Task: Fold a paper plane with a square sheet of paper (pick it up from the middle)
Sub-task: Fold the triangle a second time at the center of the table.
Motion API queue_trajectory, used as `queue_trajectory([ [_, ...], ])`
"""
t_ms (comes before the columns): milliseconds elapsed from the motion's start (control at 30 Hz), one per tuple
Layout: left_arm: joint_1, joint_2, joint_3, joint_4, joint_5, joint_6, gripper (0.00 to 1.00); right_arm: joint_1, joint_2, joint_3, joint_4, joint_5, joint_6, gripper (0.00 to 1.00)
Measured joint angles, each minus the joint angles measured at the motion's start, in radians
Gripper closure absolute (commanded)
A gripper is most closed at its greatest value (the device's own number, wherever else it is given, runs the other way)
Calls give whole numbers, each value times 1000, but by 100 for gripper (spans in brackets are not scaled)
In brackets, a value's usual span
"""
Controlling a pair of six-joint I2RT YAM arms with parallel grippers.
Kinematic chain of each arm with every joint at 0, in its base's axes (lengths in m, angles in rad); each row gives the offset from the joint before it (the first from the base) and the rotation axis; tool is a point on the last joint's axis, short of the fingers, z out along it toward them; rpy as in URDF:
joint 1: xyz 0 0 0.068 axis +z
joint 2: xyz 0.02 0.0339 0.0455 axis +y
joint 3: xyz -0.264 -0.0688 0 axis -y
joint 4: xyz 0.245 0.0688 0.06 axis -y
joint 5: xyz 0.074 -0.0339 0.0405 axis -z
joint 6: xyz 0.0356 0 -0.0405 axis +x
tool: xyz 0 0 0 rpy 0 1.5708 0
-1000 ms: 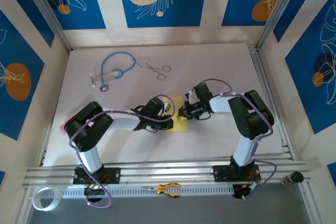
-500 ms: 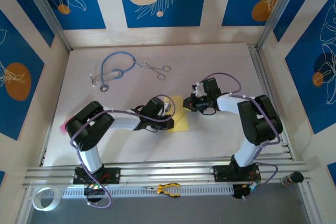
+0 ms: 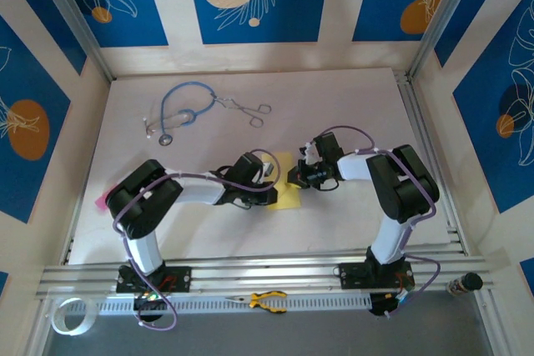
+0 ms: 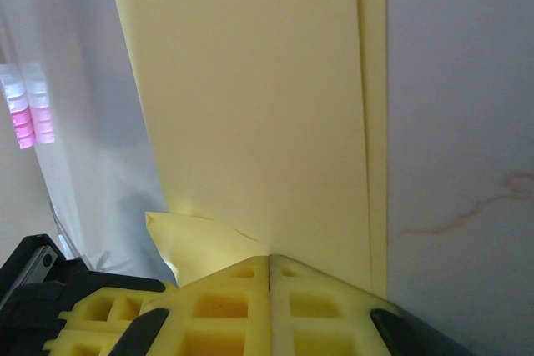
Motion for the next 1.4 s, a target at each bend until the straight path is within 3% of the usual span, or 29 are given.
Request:
queue_trajectory([
  [633, 2, 117, 157, -40, 32, -6, 100, -6, 1, -8, 19, -7, 0, 100],
  [1400, 5, -38, -32, -86, 104, 84, 97, -6, 1, -16, 29, -18, 0, 100],
])
